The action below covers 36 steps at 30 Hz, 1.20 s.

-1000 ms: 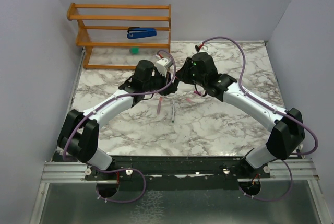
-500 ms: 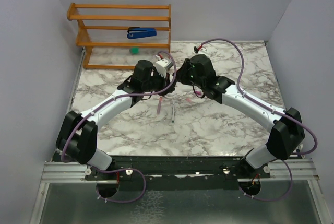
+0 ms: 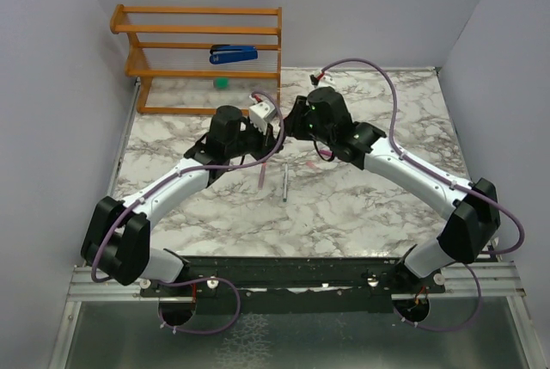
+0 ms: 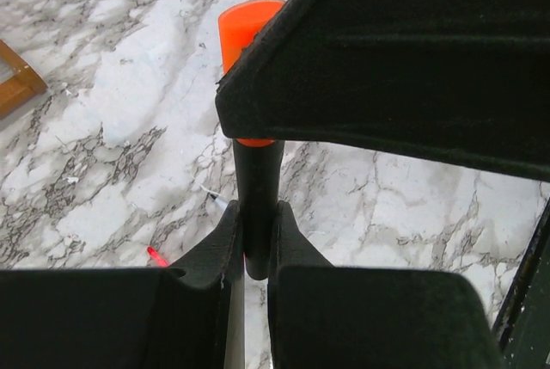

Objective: Insert the pens into the pen caps

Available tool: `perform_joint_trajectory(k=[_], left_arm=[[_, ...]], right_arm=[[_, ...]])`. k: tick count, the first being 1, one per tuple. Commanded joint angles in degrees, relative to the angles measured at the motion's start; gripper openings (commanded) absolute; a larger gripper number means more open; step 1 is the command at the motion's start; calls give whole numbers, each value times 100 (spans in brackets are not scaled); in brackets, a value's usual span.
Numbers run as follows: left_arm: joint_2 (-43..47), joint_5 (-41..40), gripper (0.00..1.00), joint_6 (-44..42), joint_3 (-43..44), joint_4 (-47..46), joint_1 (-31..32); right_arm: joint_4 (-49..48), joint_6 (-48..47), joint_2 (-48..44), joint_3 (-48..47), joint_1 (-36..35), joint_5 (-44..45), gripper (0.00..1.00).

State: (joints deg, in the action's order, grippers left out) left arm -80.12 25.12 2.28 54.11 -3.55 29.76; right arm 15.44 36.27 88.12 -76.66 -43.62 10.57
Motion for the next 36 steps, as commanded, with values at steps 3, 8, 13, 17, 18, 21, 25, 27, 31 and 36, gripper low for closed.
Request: perform_joint_trajectory(k=[3,8,13,17,18,21,25,27,31,36], left_arm=[[423,-147,0,-184,-399,-1490,-67],[479,-113,0,-178,-624,-1491,-58],[490,255,0,-143,-666,-1504,-64],[447,1335,0,300,-626,-1841,-182],[406,1693,0,598,-596,-1994,-241],[202,2661,0,1209,-405,-2368,-312],[-66,3562,0,1783,-99,-2665,-313],[-143,3794,0,1900,17,-2718,-304],[-198,4010,0,1992,154,-2728,-304],[-211,4010,0,2013,180,-2730,-295]], right_arm=[[855,-438,39,-336,-382,-502,54],[745,-778,-239,-549,-282,-53,86],[-390,-1427,-1316,300,125,-132,100],[-1756,-1917,-2047,1188,1209,-2515,99],[-2031,-2019,-2102,1346,1404,-3184,97],[-2359,-2162,-2023,1340,1727,-4830,89],[-2421,-2348,-1801,1138,1777,-5748,78],[-2514,-2359,-1729,1080,1785,-5969,74],[-2568,-2357,-1657,1032,1784,-6067,65],[-2664,-2309,-1690,1133,1786,-6058,61]])
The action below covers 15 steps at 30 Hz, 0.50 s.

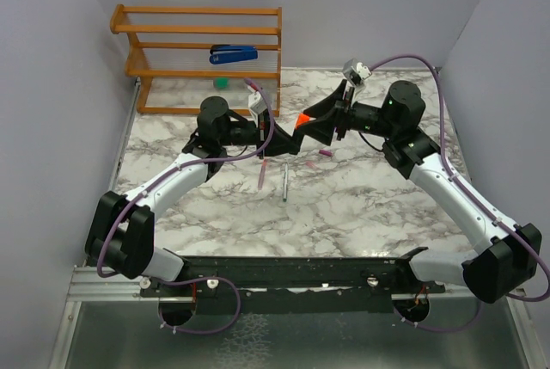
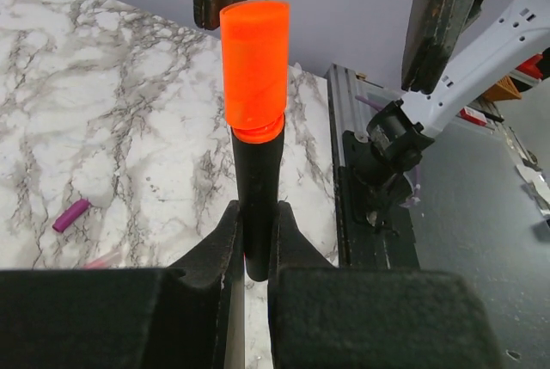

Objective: Insert the pens into the pen caps

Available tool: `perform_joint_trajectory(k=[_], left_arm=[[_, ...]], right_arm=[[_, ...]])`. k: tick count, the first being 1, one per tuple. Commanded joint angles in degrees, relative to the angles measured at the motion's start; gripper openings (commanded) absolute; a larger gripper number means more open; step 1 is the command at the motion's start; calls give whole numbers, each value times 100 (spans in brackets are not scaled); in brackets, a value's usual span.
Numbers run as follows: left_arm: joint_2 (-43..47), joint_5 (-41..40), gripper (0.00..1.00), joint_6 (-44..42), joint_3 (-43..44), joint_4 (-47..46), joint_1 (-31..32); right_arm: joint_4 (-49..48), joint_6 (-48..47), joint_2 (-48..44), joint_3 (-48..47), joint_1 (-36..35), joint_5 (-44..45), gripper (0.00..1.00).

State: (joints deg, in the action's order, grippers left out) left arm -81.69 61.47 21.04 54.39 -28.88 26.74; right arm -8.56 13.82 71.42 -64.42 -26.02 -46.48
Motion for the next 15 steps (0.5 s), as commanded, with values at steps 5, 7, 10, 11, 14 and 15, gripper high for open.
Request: perform_joint_trajectory(k=[5,7,10,11,14,15], left_arm=[[-75,361,0,137,132,-197,6],[-71,372,0,130,141,-197,6],[-56,391,0,129,155,-197,6],[-50,392,0,129,157,-197,6],[-42,386,0,129,175,-197,6],[-42,389,0,129,183,-197,6]], right_arm=[[-218,-64,-32,-71,27,-371,54],[-190,-56,-10,-71,27,-378,51],[-175,-39,10,-70,27,-388,46],[-170,-31,19,-75,27,-395,45],[-157,-20,58,-92,27,-422,44],[-137,-20,69,-96,27,-423,44]])
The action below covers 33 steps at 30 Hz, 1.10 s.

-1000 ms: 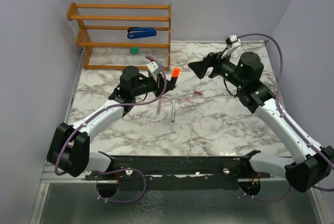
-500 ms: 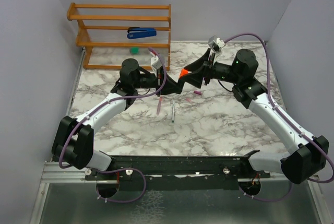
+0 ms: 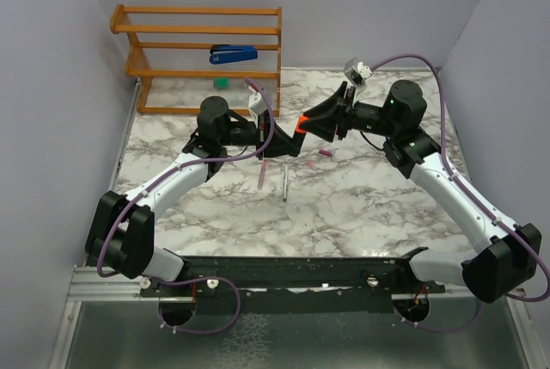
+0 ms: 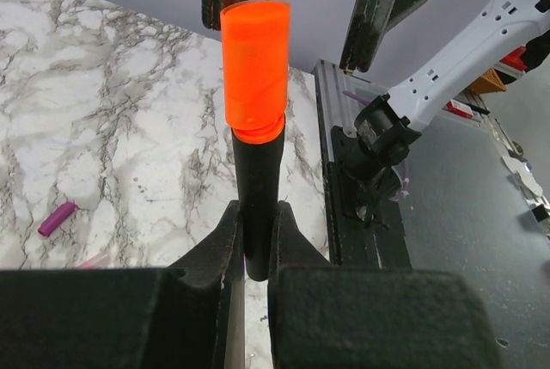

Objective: Insert the pens into the pen caps

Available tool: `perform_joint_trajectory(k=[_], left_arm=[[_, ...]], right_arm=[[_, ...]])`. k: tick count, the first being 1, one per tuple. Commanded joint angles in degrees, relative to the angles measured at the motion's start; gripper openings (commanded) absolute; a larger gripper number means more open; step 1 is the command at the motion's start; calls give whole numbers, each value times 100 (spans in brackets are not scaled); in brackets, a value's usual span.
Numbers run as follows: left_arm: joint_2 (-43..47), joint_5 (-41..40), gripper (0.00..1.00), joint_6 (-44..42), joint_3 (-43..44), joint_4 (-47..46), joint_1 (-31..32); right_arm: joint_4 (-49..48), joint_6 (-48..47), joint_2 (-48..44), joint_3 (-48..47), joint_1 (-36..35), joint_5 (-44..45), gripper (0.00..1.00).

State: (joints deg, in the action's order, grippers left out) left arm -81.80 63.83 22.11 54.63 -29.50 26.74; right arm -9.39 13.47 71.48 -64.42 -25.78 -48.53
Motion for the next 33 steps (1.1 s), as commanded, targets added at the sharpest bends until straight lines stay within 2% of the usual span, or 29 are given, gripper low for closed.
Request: perform_joint_trajectory(k=[1,4,12,19,21,25,33], left_arm=[[-37,162,0,22,166,-135,6],[-30,152,0,22,187,-136,6],[-53,108,0,8,236,-137,4],[-101,98,0,-3,283,-144,6],[-116,109,0,4,291,-144,6],[-138,150,0,4,315,-144,6],[-244,510,0,54,592,-145,-10]], right_arm=[[-41,15,73,-109,3,-222,42],[-23,19,109,-100,3,-258,38],[-20,41,173,-83,1,-332,37],[-22,32,221,-101,3,-366,26],[-13,25,245,-112,3,-385,21],[-6,11,278,-115,3,-436,1],[184,-134,371,-173,3,-879,1]])
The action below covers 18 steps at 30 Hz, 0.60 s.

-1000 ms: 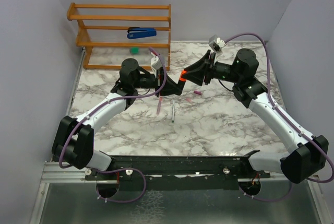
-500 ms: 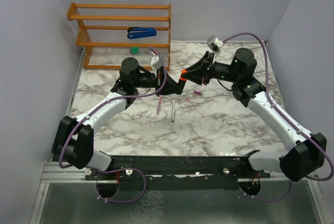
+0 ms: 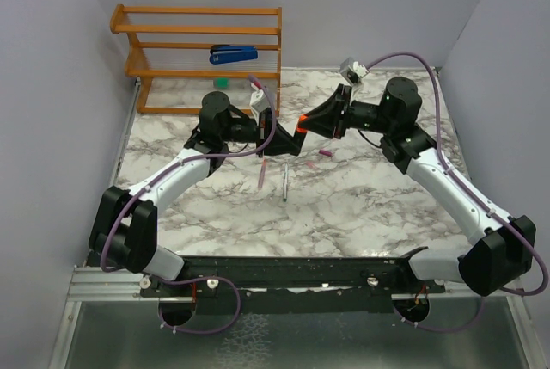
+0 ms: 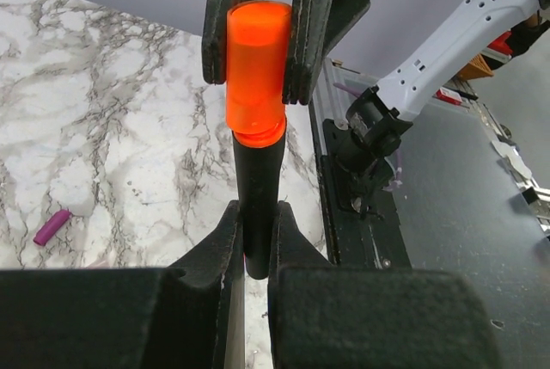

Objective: Insert the pens into the pen caps

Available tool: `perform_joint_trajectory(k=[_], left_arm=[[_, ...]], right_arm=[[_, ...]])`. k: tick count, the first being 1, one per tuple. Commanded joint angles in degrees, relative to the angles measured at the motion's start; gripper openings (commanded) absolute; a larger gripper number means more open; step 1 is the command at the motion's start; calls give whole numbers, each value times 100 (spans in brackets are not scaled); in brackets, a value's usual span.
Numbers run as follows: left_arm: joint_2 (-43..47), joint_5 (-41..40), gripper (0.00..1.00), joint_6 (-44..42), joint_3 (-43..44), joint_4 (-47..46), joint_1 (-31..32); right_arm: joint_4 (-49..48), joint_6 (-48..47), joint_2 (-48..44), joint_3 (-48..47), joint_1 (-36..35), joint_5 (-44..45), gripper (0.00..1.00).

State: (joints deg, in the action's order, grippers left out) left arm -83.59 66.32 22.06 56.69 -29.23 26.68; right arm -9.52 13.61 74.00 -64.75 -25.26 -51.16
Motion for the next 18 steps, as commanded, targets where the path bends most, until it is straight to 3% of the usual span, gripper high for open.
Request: perform_joint_trajectory(k=[1,10,18], left_arm=[[-75,317,0,67,432,-171,-11],[-255,905,0,157,957,-170,-176],[-406,936,0,210,1342,-170,-306]], right_arm=[[249,-182,129,-150,-50,-697,1],[788,-450,202,-180,-50,-1474,1],[1238,-661,208,-126,-58,-1638,1]])
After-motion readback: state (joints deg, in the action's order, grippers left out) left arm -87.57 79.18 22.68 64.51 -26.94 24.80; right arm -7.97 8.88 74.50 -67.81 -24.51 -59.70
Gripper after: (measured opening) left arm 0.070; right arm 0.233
